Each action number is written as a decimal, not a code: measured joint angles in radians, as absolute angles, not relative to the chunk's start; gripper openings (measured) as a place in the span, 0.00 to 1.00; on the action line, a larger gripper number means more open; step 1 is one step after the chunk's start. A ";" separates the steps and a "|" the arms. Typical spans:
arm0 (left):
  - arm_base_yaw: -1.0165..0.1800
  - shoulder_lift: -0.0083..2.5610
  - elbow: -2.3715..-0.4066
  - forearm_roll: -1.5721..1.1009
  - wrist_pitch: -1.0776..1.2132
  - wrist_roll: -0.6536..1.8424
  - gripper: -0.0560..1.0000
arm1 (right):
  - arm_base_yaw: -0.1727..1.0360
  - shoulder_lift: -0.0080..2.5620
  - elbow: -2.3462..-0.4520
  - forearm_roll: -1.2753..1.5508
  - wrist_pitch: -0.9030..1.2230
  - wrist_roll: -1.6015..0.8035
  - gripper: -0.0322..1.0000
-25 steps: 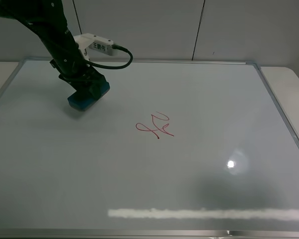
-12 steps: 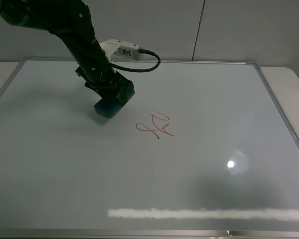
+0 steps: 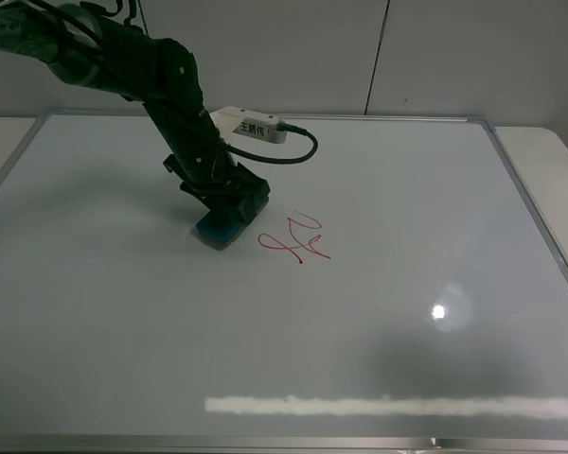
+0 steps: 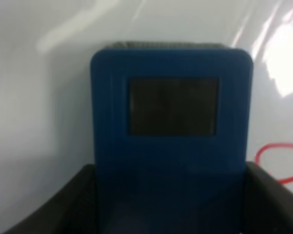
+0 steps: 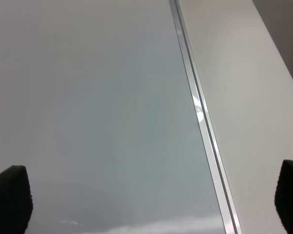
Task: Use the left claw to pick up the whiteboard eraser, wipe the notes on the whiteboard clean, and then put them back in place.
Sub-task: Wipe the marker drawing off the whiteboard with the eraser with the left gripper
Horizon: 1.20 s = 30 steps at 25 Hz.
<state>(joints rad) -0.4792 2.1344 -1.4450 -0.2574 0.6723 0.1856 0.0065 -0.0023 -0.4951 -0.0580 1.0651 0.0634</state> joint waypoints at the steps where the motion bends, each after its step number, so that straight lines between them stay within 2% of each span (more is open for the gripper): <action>1: -0.485 2.134 -1.445 -0.258 0.665 0.186 0.58 | 0.006 -0.002 -0.495 -0.058 1.065 0.063 0.99; 12: -0.564 2.166 -1.452 -0.249 0.625 0.175 0.58 | 0.006 -0.002 -0.495 -0.058 1.065 0.063 0.99; 30: -0.806 2.173 -1.456 -0.245 0.695 0.142 0.58 | 0.006 -0.002 -0.495 -0.058 1.065 0.063 0.99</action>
